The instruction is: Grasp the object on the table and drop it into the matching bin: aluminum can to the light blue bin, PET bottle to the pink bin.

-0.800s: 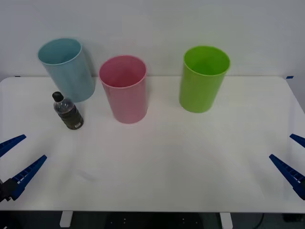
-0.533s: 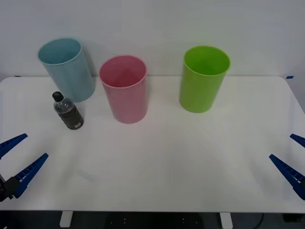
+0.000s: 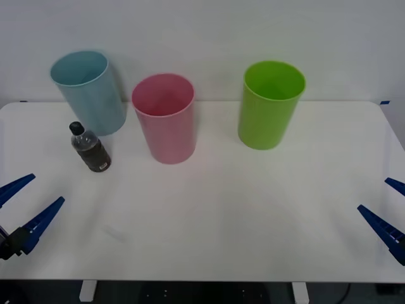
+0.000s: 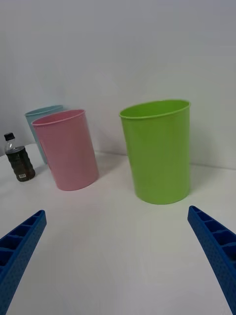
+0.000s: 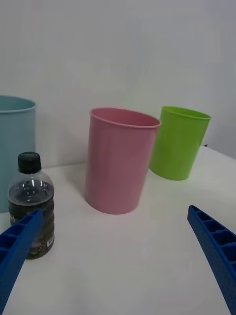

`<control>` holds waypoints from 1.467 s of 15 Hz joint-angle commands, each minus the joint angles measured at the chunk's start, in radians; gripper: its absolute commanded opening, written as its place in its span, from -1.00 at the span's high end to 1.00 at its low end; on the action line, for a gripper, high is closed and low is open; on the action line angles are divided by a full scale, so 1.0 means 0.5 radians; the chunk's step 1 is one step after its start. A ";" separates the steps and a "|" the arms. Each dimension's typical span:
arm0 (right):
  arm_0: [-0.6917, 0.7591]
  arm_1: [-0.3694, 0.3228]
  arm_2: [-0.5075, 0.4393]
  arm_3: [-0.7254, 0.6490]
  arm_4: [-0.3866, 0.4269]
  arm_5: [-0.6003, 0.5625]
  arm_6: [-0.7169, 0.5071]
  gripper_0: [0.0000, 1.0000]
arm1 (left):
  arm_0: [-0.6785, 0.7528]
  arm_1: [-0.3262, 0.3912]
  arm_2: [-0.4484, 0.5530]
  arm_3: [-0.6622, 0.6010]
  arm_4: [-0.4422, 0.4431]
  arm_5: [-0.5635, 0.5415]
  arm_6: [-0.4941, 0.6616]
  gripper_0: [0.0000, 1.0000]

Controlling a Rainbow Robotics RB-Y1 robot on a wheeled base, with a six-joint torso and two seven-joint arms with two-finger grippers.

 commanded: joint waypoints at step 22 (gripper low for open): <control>0.000 0.000 0.000 0.000 0.000 0.000 0.000 -1.00 | -0.408 -0.004 -0.436 0.513 -0.132 1.051 -0.130 -1.00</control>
